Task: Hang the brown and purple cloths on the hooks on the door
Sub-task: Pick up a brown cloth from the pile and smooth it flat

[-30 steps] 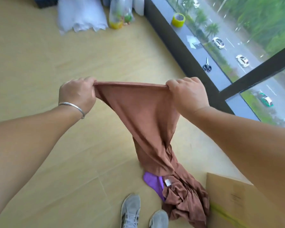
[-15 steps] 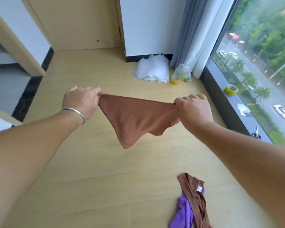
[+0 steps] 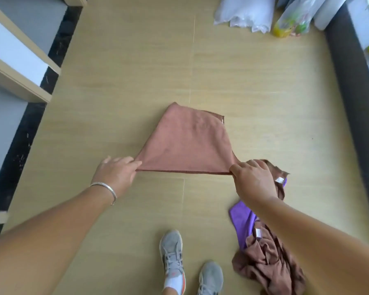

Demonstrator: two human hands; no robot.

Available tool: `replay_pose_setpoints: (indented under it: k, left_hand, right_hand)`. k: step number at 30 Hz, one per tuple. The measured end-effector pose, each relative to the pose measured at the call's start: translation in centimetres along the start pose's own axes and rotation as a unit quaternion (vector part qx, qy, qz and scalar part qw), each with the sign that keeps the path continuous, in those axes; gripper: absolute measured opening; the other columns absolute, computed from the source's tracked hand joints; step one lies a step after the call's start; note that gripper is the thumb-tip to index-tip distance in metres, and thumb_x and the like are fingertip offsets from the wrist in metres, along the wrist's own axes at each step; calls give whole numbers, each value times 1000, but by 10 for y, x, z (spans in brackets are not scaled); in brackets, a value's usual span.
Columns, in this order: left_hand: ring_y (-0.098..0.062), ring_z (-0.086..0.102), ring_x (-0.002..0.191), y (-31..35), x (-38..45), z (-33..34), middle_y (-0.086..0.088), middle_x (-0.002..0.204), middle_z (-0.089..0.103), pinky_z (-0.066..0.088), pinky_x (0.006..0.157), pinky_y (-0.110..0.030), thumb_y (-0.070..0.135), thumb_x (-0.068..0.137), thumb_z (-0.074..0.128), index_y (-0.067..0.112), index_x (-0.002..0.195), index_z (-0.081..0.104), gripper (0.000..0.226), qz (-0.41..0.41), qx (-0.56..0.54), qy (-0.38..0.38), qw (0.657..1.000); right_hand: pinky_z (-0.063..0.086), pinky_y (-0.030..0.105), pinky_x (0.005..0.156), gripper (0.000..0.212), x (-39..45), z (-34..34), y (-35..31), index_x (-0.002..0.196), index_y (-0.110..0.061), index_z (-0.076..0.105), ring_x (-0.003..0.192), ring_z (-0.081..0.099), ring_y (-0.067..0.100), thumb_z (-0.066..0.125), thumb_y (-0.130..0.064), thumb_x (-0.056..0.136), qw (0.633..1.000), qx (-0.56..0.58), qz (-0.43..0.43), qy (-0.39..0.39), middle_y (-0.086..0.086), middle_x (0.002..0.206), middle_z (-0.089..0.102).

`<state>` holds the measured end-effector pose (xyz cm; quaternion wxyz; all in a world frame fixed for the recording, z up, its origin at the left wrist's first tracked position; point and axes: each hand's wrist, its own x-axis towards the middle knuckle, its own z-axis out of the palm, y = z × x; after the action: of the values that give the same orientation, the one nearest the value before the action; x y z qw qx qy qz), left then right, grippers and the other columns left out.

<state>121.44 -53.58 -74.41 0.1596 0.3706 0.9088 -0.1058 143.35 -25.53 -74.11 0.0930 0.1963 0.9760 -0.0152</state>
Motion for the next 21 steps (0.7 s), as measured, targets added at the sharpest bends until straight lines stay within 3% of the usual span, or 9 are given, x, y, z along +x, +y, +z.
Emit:
replay_pose_setpoints:
  k: [5, 7, 9, 12, 15, 18, 21]
  left_hand:
    - [-18, 55, 113, 20, -57, 126, 8, 125, 55, 35, 96, -38, 31, 93, 48, 38, 125, 57, 34, 3, -3, -97, 995]
    - [-18, 56, 111, 27, -75, 164, 9, 125, 56, 37, 92, -36, 32, 93, 48, 39, 122, 58, 32, 10, -5, -124, 992]
    - [-18, 57, 110, 33, -89, 194, 8, 123, 56, 40, 87, -34, 32, 92, 48, 38, 120, 59, 30, 14, -21, -142, 990]
    - [-22, 59, 106, 40, -99, 226, 6, 121, 59, 45, 84, -35, 29, 91, 53, 34, 117, 64, 29, 11, -81, -150, 985]
    - [-19, 60, 100, 43, -97, 249, 11, 116, 61, 48, 79, -33, 28, 91, 57, 34, 109, 70, 23, -7, -158, -147, 976]
    - [-17, 60, 93, 46, -77, 265, 12, 105, 63, 50, 74, -34, 28, 89, 64, 29, 93, 74, 11, -39, -238, -113, 964]
    - [-19, 60, 92, 48, -33, 275, 9, 101, 64, 49, 76, -34, 25, 86, 67, 25, 86, 74, 7, -55, -280, -77, 955]
  right_hand:
    - [44, 35, 73, 17, -77, 98, -27, 77, -21, 66, 68, 58, 27, 73, -9, 67, 996, 8, -12, -91, -1, 67, 64]
    - [46, 34, 68, 21, -105, 128, -34, 70, -21, 66, 61, 57, 26, 81, -11, 60, 993, 15, -12, -113, -2, 60, 61]
    - [48, 33, 61, 28, -128, 152, -38, 61, -18, 63, 53, 55, 26, 87, -8, 49, 992, 29, -12, -123, -1, 52, 56]
    - [49, 33, 58, 35, -148, 180, -43, 69, -10, 66, 51, 54, 27, 86, -3, 42, 989, 44, 3, -143, 0, 50, 52]
    - [49, 35, 55, 38, -150, 201, -47, 65, -15, 64, 50, 52, 28, 84, 0, 36, 985, 62, 20, -160, -1, 49, 50]
    - [47, 36, 65, 24, -136, 225, -45, 71, -19, 66, 61, 57, 27, 79, -6, 56, 978, 64, 67, -184, -2, 59, 58]
    - [39, 35, 77, 10, -106, 250, -34, 86, -22, 68, 78, 59, 26, 64, -15, 80, 979, 75, 100, -161, -2, 74, 64]
